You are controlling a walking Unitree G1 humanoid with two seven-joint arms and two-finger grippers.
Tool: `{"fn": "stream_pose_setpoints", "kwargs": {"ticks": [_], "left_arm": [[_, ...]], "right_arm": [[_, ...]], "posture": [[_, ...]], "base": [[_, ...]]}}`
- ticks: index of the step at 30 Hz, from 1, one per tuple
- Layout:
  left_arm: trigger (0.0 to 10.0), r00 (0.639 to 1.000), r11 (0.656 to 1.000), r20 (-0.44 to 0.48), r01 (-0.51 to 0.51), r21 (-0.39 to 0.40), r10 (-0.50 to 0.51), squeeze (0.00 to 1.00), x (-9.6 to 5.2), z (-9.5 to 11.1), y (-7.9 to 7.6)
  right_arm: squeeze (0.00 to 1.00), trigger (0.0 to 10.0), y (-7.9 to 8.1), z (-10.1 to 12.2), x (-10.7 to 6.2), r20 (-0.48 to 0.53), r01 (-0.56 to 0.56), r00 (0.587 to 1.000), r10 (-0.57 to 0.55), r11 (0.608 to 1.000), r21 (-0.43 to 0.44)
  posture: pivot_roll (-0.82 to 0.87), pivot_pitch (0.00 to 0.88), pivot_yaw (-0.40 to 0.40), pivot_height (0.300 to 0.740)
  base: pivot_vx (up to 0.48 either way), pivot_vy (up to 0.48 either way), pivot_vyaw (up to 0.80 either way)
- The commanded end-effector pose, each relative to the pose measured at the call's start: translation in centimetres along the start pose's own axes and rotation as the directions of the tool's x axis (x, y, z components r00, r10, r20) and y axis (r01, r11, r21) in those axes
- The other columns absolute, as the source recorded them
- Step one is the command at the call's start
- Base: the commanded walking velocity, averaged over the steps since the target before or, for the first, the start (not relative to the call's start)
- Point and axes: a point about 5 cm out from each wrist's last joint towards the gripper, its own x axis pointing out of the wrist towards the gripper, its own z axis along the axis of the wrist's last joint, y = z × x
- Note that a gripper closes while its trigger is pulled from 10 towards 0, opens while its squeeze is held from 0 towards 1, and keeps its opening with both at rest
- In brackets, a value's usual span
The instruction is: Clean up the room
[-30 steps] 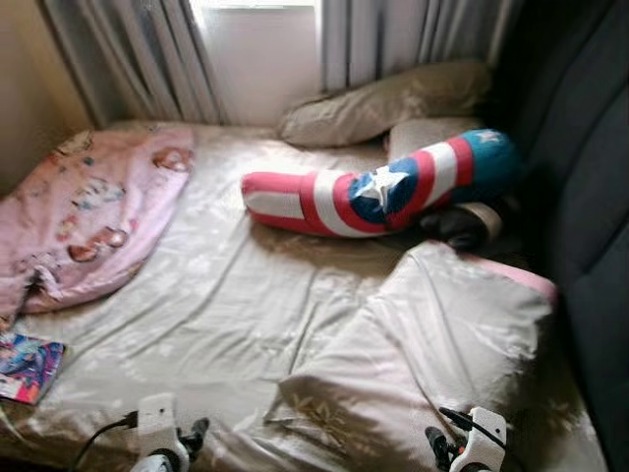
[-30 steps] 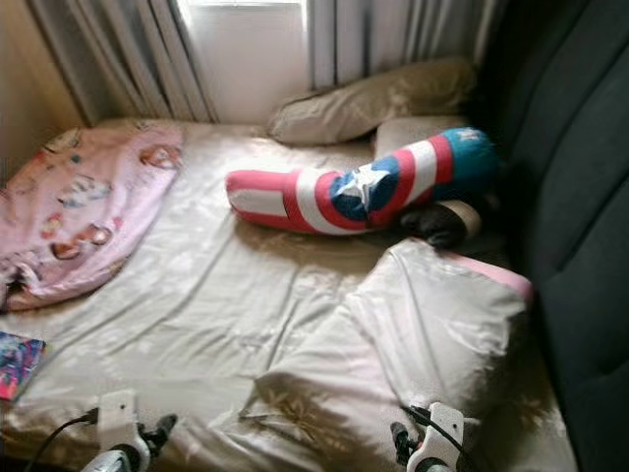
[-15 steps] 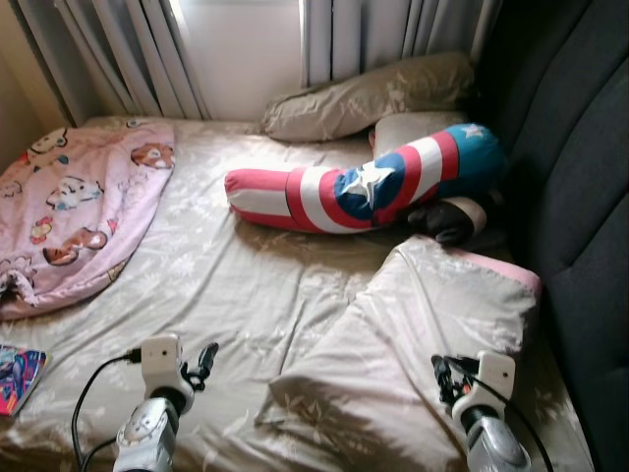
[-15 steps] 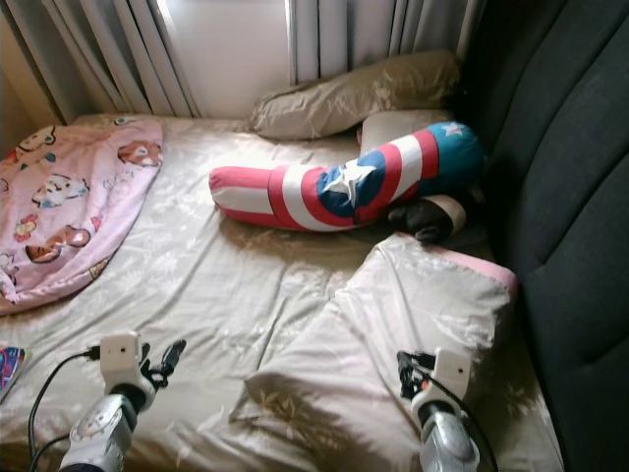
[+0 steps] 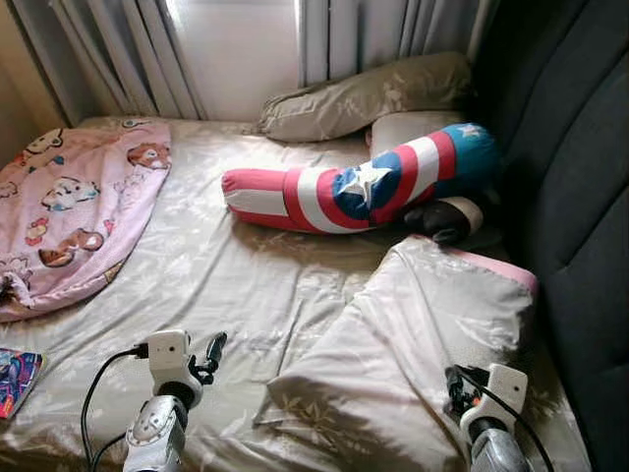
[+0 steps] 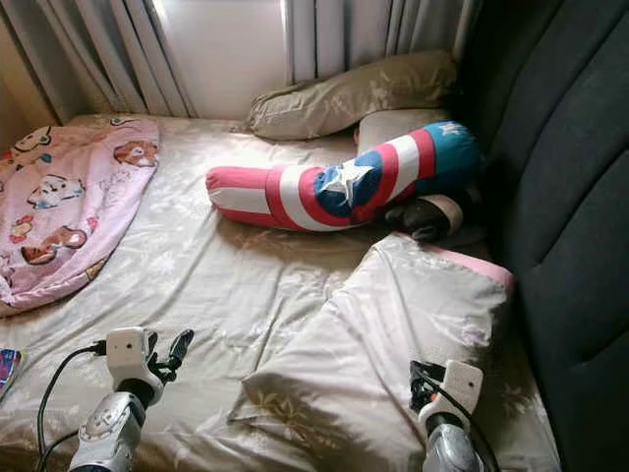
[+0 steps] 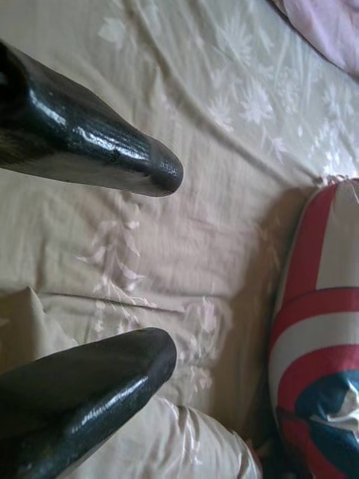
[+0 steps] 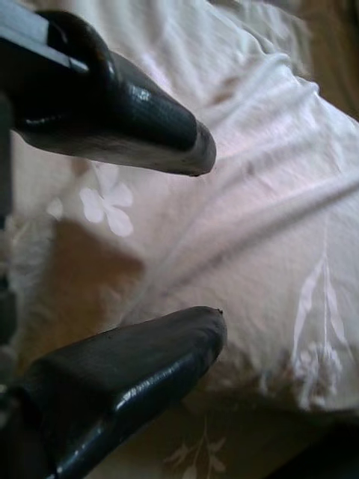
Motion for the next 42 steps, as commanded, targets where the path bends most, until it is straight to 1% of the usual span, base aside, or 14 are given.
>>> {"fn": "stream_pose_setpoints", "kwargs": {"ticks": [1,3,4,7,13,14,15,18,21,26,28,31,35,42], "left_arm": [[10.0,1.000,1.000,0.015,0.001,0.019,-0.002,0.00,0.2,0.5,0.2],[10.0,1.000,1.000,0.017,0.003,0.022,-0.003,0.00,0.3,0.5,0.2],[10.0,1.000,1.000,0.016,0.004,0.023,-0.005,0.00,0.2,0.5,0.2],[10.0,1.000,1.000,0.016,0.004,0.023,-0.004,0.00,0.2,0.5,0.3],[10.0,0.999,1.000,0.033,0.007,0.021,-0.008,0.00,0.0,0.7,0.4],[10.0,0.999,1.000,0.037,0.006,0.020,-0.007,0.00,0.1,0.8,0.4],[10.0,0.999,1.000,0.041,0.005,0.018,-0.006,0.00,0.1,0.9,0.4],[10.0,0.999,1.000,0.045,0.006,0.014,-0.007,0.00,0.2,1.0,0.3],[10.0,0.999,1.000,0.048,0.009,0.011,-0.010,0.00,0.3,1.0,0.1],[10.0,0.999,1.000,0.050,0.009,0.006,-0.009,0.00,0.4,1.1,0.0],[10.0,0.999,1.000,0.046,0.007,-0.002,-0.007,0.00,0.5,1.1,0.0],[10.0,0.999,1.000,0.048,0.018,-0.006,-0.018,0.00,0.7,1.3,-0.2],[10.0,0.998,1.000,0.051,0.024,-0.005,-0.023,0.00,0.8,1.5,-0.2],[10.0,0.998,1.000,0.053,0.024,-0.012,-0.023,0.00,1.1,1.7,-0.3]], "right_arm": [[0.00,10.0,0.1,-0.2,0.0,-0.020,-0.005,1.000,0.005,1.000,-0.011],[0.00,10.0,0.0,-0.1,0.0,-0.014,0.011,1.000,-0.011,1.000,0.003],[0.00,10.0,-0.2,0.0,0.0,0.011,0.015,1.000,-0.015,1.000,0.021],[0.00,10.0,-0.3,0.1,0.0,0.015,0.014,1.000,-0.015,1.000,0.022],[0.00,10.0,-0.3,-0.1,-0.1,-0.002,0.010,1.000,-0.010,1.000,0.008],[0.00,10.0,-0.1,-0.2,0.1,-0.027,0.004,1.000,-0.004,1.000,-0.018],[0.00,10.0,0.0,-0.1,0.1,-0.035,-0.007,0.999,0.006,0.999,-0.033],[0.00,10.0,-0.1,0.1,0.2,-0.014,-0.008,1.000,0.007,1.000,-0.020],[0.00,10.0,0.0,0.3,0.2,-0.005,-0.024,1.000,0.024,1.000,-0.003],[0.00,10.0,0.5,0.5,0.4,-0.007,-0.052,0.999,0.052,0.998,-0.018],[0.00,10.0,0.8,0.5,0.5,-0.022,-0.076,0.997,0.075,0.995,-0.058],[0.00,10.0,0.8,0.6,0.6,-0.028,-0.087,0.996,0.085,0.995,-0.052],[0.00,10.0,1.0,1.0,0.8,-0.028,-0.113,0.993,0.111,0.990,-0.081],[0.00,10.0,1.0,1.7,1.2,-0.021,-0.109,0.994,0.107,0.991,-0.078]], "posture": [[0.01,0.000,0.002,0.705],[0.01,0.000,0.005,0.695],[0.02,0.000,0.002,0.691],[0.02,0.000,0.000,0.691],[0.03,0.000,-0.008,0.691],[0.03,0.000,-0.009,0.691],[0.03,0.000,-0.011,0.686],[0.03,0.000,-0.011,0.661],[0.03,0.000,-0.013,0.661],[0.04,0.000,-0.011,0.661],[0.04,0.000,-0.010,0.661],[0.04,0.000,-0.007,0.661],[0.04,0.000,-0.003,0.661],[0.04,0.000,-0.001,0.661]], "base": [[0.000,0.000,0.00],[0.000,0.000,0.00],[0.000,0.000,0.00],[0.000,0.000,0.00],[0.000,0.000,0.00],[0.000,0.000,0.00],[0.000,0.000,0.00],[0.000,0.000,0.00],[0.000,0.000,0.00],[0.000,0.000,0.00],[0.000,0.000,0.00],[0.000,0.000,0.00],[0.000,0.000,0.00],[0.000,0.000,0.00]]}}
